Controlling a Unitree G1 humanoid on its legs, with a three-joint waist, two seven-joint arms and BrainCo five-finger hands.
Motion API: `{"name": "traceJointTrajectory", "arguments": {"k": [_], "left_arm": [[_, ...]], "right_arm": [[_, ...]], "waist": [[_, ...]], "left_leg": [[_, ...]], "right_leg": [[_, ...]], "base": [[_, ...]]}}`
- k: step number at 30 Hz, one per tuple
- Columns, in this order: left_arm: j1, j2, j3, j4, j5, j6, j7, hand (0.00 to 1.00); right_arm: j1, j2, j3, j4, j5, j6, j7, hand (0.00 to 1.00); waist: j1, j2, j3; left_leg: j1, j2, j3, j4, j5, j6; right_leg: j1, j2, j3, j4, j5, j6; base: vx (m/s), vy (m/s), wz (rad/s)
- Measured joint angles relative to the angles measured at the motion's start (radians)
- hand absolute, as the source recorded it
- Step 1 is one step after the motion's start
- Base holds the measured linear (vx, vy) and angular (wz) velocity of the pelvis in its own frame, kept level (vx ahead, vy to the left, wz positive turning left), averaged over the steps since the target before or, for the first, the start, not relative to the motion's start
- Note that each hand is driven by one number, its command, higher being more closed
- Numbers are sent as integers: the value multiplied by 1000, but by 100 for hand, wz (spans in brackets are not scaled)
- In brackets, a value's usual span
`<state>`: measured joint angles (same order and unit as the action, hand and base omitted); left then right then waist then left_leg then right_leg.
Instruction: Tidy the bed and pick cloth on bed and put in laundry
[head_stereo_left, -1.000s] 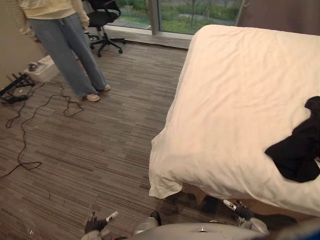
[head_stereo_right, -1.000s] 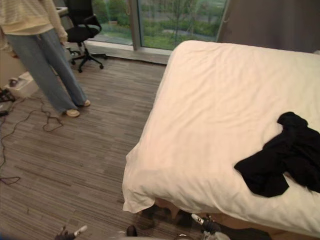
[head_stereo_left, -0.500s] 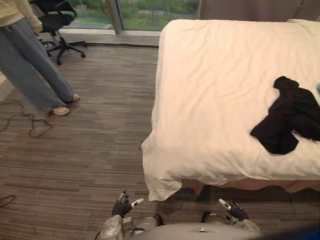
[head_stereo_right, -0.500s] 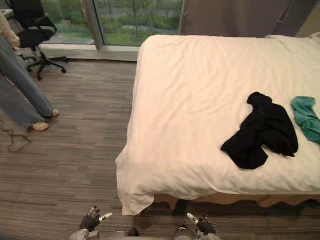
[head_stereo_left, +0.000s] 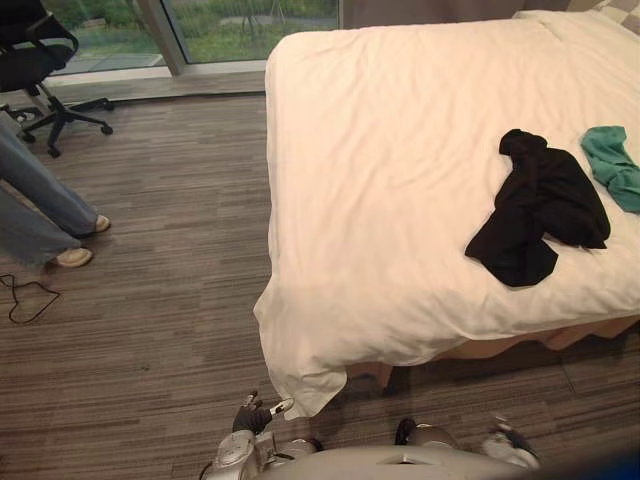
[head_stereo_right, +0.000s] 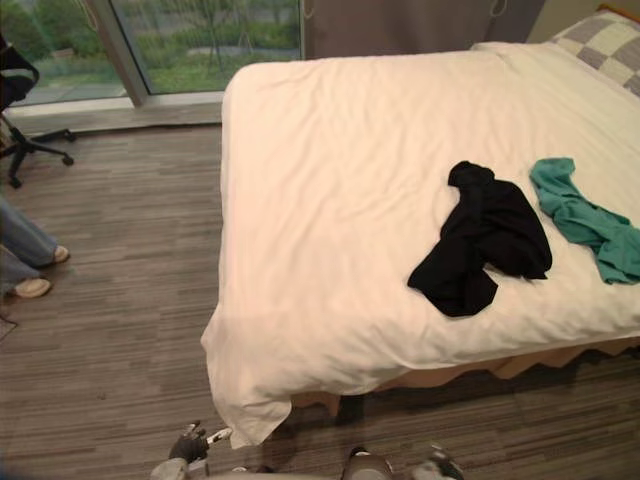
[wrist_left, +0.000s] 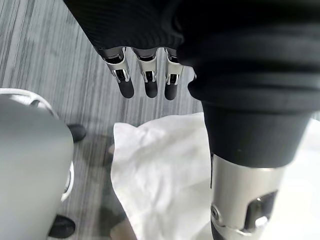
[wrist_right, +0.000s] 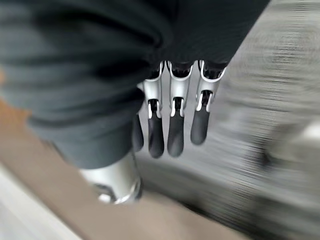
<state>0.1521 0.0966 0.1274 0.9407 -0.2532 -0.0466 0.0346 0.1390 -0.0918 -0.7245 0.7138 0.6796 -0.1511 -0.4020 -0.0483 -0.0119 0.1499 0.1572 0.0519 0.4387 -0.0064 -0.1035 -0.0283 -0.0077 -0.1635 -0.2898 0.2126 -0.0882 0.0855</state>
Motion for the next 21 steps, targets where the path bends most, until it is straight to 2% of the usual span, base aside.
{"name": "traceJointTrajectory", "arguments": {"k": [1, 2, 3, 5, 6, 7, 8, 9, 10, 11, 12, 13, 14, 15, 16, 17, 18, 19, 21], "left_arm": [[9, 12, 17, -10, -13, 17, -11, 0], [15, 16, 26, -17, -14, 25, -20, 0], [30, 31, 35, -19, -32, 38, -34, 0], [69, 62, 42, -14, -42, 54, -41, 0], [79, 70, 42, -12, -42, 60, -44, 0], [96, 81, 45, -9, -42, 66, -52, 0], [111, 74, 51, -14, -44, 64, -57, 0], [122, 68, 50, -15, -49, 64, -58, 0], [124, 66, 47, -15, -53, 69, -57, 0], [124, 67, 43, -16, -54, 77, -57, 0], [130, 64, 42, -15, -53, 82, -58, 0], [136, 61, 42, -15, -51, 82, -59, 0], [143, 54, 42, -16, -47, 81, -61, 0], [143, 47, 43, -17, -28, 76, -67, 0], [144, 44, 43, -20, -24, 70, -73, 0], [145, 34, 43, -26, -3, 56, -78, 0], [147, 25, 43, -33, 10, 41, -79, 0], [147, 22, 43, -36, 11, 32, -79, 0], [143, 18, 42, -49, 11, 0, -80, 0]], "right_arm": [[-4, -66, -77, -101, -21, -3, 0, 100], [-12, -105, -111, -151, -31, -3, 4, 100], [-42, -202, -167, -229, -58, -7, 18, 100], [-151, -383, -183, -261, -76, 1, 93, 100], [-189, -429, -172, -269, -76, 10, 121, 100], [-246, -518, -115, -241, -155, -156, 209, 100], [-277, -586, -63, -319, -112, -160, 305, 100], [-325, -648, -18, -334, -102, -86, 380, 100], [-356, -687, 26, -336, -78, -58, 475, 100], [-379, -689, 72, -369, -51, -50, 566, 100], [-394, -654, 141, -457, -31, -36, 658, 100], [-402, -627, 191, -506, -19, -29, 707, 100], [-410, -555, 290, -602, -5, -16, 797, 100], [-411, -474, 379, -671, 2, 5, 876, 100], [-411, -434, 423, -693, 6, 20, 920, 100], [-411, -354, 516, -719, 5, 54, 988, 100], [-410, -289, 620, -730, 3, 90, 1033, 100], [-411, -262, 669, -732, 1, 108, 1051, 100], [-420, -175, 860, -734, -21, 162, 1089, 100]], "waist": [[-11, -5, -1], [-13, -2, -3], [-14, -1, -8], [-14, -11, -25], [-14, -16, -28], [-14, -22, -44], [-14, -17, -66], [-15, -22, -75], [-9, -22, -80], [5, -25, -79], [12, -30, -81], [13, -30, -81], [17, -31, -80], [37, -29, -76], [48, -28, -72], [70, -24, -67], [84, -19, -62], [92, -17, -58], [124, -14, -24]], "left_leg": [[3, -15, -16, -20, -3, -4], [5, -21, -24, -30, -1, -2], [11, -31, -38, -47, 5, 2], [15, -34, -50, -66, 16, 5], [15, -33, -58, -65, 16, 5], [5, -32, -73, -64, 18, 8], [-9, -35, -92, -66, 26, 14], [-18, -39, -100, -66, 29, 16], [-18, -39, -110, -65, 33, 17], [-18, -38, -125, -62, 35, 18], [-20, -35, -137, -56, 36, 19], [-20, -35, -146, -51, 35, 19], [-20, -35, -158, -39, 35, 19], [-20, -36, -172, -24, 31, 25], [-20, -35, -177, -14, 29, 28], [-22, -33, -182, 7, 25, 33], [-30, -33, -196, 35, 17, 38], [-34, -32, -206, 52, 11, 38], [-49, -25, -236, 116, -6, 37]], "right_leg": [[1, -14, -2, 7, -23, 18], [0, -18, -2, 9, -31, 19], [1, -21, 1, 6, -38, 30], [5, -17, 0, -5, -33, 32], [10, -14, -2, -8, -31, 32], [11, -11, -11, -18, -24, 36], [8, -10, -27, -28, -18, 31], [5, -10, -28, -33, -16, 29], [8, -9, -29, -37, -14, 26], [14, -8, -30, -41, -13, 24], [19, -6, -25, -42, -12, 21], [25, -6, -25, -43, -12, 20], [37, -8, -23, -50, -12, 19], [53, -9, -23, -60, -12, 19], [57, -11, -22, -63, -12, 19], [69, -15, -20, -68, -13, 18], [85, -17, -20, -76, -14, 17], [91, -18, -20, -77, -16, 13], [116, -18, -24, -72, -24, 0]], "base": [[-50, 18, 21], [-46, 36, 24], [-12, 43, 13], [24, 37, 10], [55, 0, 19], [73, -17, 34], [129, -3, 42], [137, 14, 38], [166, 22, 30], [141, 6, 27], [131, -5, 23], [111, -10, 20], [104, -7, 17], [101, -8, 14], [84, -17, 7], [55, -20, 12], [57, -22, 18], [34, -18, 22], [3, -31, 24]]}}
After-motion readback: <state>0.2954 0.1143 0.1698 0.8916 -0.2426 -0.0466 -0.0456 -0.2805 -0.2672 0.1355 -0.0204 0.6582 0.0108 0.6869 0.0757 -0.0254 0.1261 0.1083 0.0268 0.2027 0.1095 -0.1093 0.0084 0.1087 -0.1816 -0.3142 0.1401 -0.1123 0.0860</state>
